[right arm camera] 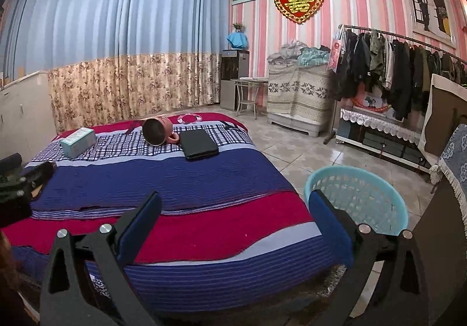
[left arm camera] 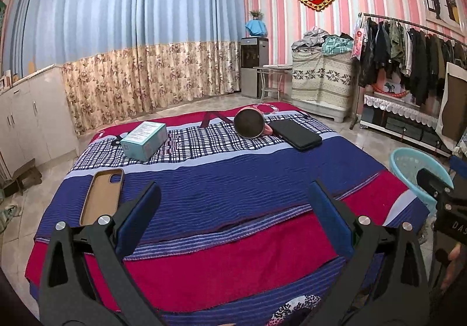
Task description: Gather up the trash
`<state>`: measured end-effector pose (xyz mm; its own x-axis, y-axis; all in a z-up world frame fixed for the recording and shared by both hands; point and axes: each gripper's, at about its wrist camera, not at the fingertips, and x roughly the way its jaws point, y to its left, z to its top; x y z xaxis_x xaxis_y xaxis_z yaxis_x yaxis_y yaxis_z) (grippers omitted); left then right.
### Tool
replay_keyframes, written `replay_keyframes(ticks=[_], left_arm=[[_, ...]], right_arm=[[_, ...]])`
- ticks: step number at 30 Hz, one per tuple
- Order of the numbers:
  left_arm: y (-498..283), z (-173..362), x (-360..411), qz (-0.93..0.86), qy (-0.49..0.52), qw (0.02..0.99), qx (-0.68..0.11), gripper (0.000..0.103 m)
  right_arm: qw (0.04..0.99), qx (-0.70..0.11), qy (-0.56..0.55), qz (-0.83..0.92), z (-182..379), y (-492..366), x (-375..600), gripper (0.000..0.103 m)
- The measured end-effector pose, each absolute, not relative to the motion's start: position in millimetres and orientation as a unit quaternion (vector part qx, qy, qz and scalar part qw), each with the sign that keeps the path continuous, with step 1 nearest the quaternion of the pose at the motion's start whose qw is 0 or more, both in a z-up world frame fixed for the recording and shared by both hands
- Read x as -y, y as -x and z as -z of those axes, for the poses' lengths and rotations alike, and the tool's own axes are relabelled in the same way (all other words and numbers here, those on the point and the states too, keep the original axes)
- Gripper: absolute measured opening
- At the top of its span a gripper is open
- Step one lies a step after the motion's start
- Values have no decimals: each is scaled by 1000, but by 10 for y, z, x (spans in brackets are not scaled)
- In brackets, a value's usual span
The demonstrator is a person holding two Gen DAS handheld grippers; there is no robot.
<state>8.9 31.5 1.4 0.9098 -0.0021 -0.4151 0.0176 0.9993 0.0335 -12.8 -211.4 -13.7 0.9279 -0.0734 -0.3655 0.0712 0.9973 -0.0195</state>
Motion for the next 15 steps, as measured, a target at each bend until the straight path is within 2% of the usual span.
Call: replay_keyframes(ticks=[15], left_arm=[[-91, -36, -371, 5, 6, 979, -204, 98]], right_arm=[[984, -177, -1, 26, 153, 128, 2072, 98]])
